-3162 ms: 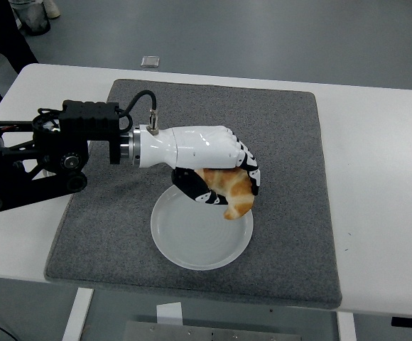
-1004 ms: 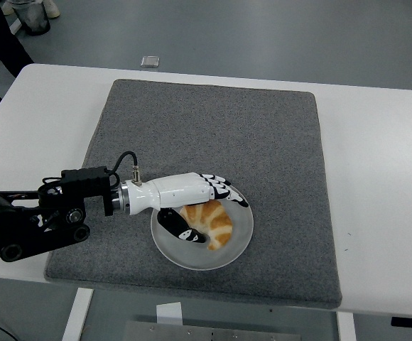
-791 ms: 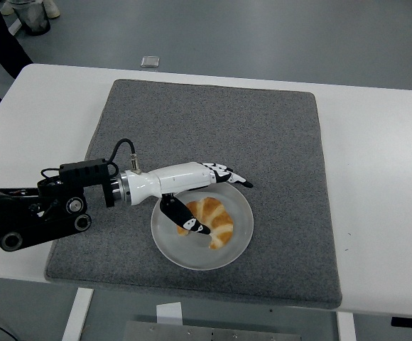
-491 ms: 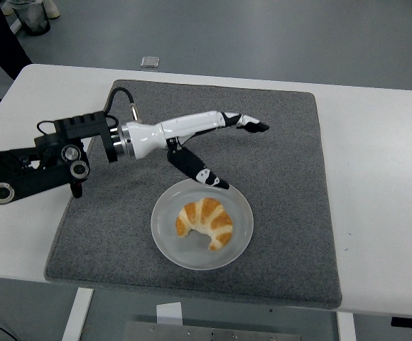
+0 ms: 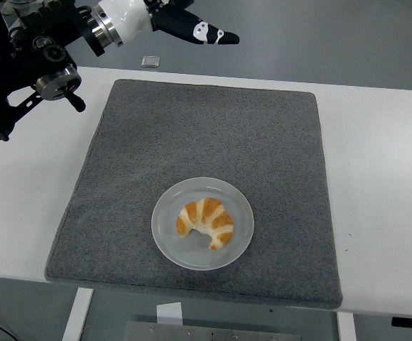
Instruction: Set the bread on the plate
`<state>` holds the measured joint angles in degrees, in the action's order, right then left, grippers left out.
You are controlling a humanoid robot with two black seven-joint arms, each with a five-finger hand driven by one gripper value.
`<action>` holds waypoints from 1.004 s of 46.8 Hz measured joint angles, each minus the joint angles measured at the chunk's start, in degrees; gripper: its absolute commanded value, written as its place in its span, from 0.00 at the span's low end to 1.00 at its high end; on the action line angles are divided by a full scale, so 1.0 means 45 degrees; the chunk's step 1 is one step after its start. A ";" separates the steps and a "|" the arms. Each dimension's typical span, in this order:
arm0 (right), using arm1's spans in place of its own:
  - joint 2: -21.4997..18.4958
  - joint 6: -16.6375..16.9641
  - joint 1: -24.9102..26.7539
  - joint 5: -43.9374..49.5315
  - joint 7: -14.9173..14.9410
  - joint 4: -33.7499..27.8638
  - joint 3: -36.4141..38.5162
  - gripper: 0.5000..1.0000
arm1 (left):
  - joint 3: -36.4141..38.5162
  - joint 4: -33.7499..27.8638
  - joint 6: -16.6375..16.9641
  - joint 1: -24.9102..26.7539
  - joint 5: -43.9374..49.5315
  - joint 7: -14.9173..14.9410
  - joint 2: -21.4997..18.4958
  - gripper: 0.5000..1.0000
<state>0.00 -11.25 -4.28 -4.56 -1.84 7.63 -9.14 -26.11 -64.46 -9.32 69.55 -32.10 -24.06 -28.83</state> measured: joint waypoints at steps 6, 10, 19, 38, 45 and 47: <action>0.0000 0.0000 -0.0006 -0.0001 -0.0003 -0.0001 0.0001 0.90 | 0.0061 0.1320 -0.0007 0.0617 0.1840 0.0072 0.0298 0.98; 0.0000 0.0000 -0.0009 -0.0001 -0.0002 -0.0001 -0.0001 0.90 | 0.0090 0.2158 -0.0045 0.1013 0.2900 0.0202 0.0420 0.98; 0.0000 0.0000 -0.0005 -0.0001 -0.0002 0.0000 -0.0004 0.90 | 0.0089 0.3261 -0.0423 0.1430 0.4762 0.1068 0.0566 0.98; 0.0000 0.0000 -0.0027 -0.0001 0.0000 0.0004 0.0001 0.90 | 0.0032 0.4138 -0.0889 0.0655 0.8030 0.2348 0.0549 0.98; 0.0000 0.0008 -0.0040 -0.0001 -0.0001 0.0003 0.0001 0.90 | 0.0032 0.4648 -0.0877 0.0202 0.8414 0.2742 0.0547 0.98; 0.0000 0.0017 -0.0043 -0.0001 -0.0002 0.0004 0.0001 0.90 | 0.0027 0.4696 -0.0877 0.0067 0.8422 0.2778 0.0546 0.98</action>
<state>0.00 -11.17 -4.48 -4.57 -1.85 7.65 -9.14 -25.99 -43.33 -13.27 69.85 5.80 -11.56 -26.37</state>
